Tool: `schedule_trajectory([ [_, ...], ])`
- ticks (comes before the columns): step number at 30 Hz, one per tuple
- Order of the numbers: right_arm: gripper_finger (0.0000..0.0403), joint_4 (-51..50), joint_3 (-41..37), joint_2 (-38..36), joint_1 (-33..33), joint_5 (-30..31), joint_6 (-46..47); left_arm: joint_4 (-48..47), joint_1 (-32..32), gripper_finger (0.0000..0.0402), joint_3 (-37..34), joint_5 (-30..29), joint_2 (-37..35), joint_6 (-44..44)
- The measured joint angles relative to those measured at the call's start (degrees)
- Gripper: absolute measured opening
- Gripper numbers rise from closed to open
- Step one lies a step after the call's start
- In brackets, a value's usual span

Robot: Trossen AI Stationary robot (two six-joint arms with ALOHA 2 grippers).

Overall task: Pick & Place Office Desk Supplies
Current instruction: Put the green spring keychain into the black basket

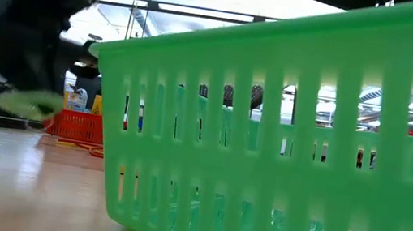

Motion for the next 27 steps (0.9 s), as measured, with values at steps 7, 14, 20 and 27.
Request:
schedule_trajectory([
  [7, 0.0199, 0.0, 0.0, 0.0, 0.0, -0.1, 0.0, 16.6, 0.8, 0.0009, 0.0, 3.3, -0.1, 3.8],
  [14, 0.0199, 0.0, 0.0, 0.0, 0.0, -0.1, 0.0, 33.1, 4.8, 0.0009, 0.1, 4.7, -0.1, 7.6],
  [20, 0.0199, 1.0, 0.0, 0.0, -1.1, -0.1, -0.2, 43.2, 10.4, 0.0009, 0.1, 9.4, -0.2, 7.8],
  [27, 0.0215, 10.0, 0.0, 4.9, -6.2, -2.8, -6.3, 45.8, 17.4, 0.0009, 0.1, 13.3, 0.0, 7.4],
])
